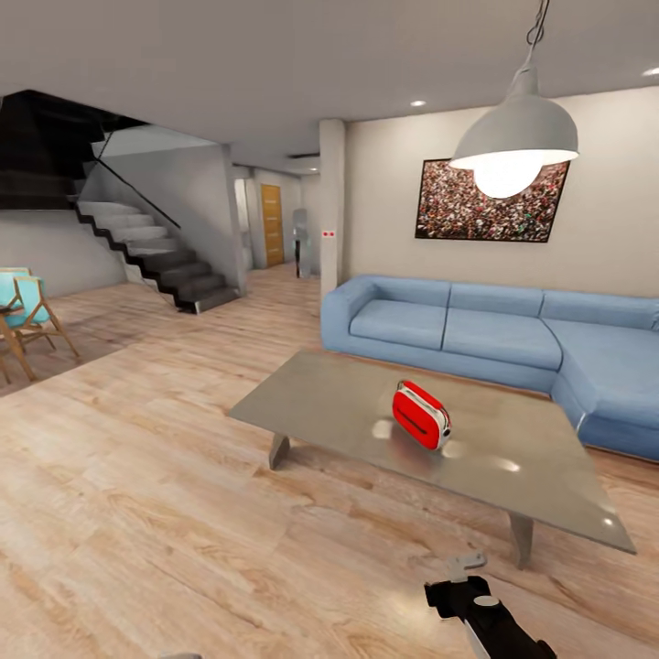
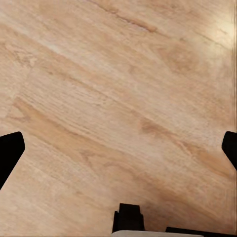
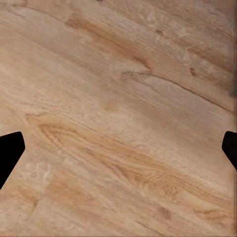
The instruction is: Turn on the radio receiver that's on the table in the living room.
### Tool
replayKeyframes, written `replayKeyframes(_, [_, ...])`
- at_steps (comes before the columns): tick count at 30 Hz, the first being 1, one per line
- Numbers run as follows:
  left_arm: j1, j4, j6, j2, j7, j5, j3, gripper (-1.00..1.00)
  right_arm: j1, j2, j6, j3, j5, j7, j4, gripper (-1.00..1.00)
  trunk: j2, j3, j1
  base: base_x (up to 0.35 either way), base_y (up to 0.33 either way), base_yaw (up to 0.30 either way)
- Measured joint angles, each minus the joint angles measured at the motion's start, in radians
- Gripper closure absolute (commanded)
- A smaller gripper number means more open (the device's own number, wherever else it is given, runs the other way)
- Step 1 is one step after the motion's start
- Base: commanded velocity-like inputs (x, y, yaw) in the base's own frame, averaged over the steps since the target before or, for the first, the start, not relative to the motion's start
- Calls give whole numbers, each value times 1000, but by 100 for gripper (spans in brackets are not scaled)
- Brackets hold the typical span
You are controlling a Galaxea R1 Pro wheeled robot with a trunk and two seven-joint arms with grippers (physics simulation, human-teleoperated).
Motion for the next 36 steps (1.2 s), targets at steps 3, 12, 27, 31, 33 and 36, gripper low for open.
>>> replayKeyframes(3, [0,0,0,1,0,0,0,-100,0,0,0,0,0,0,0,-100,0,0,0,245,-249,0])
replayKeyframes(12, [0,0,0,2,0,0,0,-100,0,0,0,0,0,0,0,-100,0,0,0,263,-220,0])
replayKeyframes(27, [0,1,0,2,0,0,0,-100,0,0,0,0,0,-2,0,-100,0,0,0,310,-126,0])
replayKeyframes(31, [0,1,0,4,0,0,0,-100,0,0,0,0,0,-2,0,-100,0,0,0,312,-121,0])
replayKeyframes(33, [0,1,0,4,0,0,0,-100,0,-1,0,0,0,-2,0,-100,0,0,0,312,-121,0])
replayKeyframes(36, [0,1,0,4,0,0,0,-100,0,-1,0,0,0,-2,0,-100,0,0,0,312,-121,0])
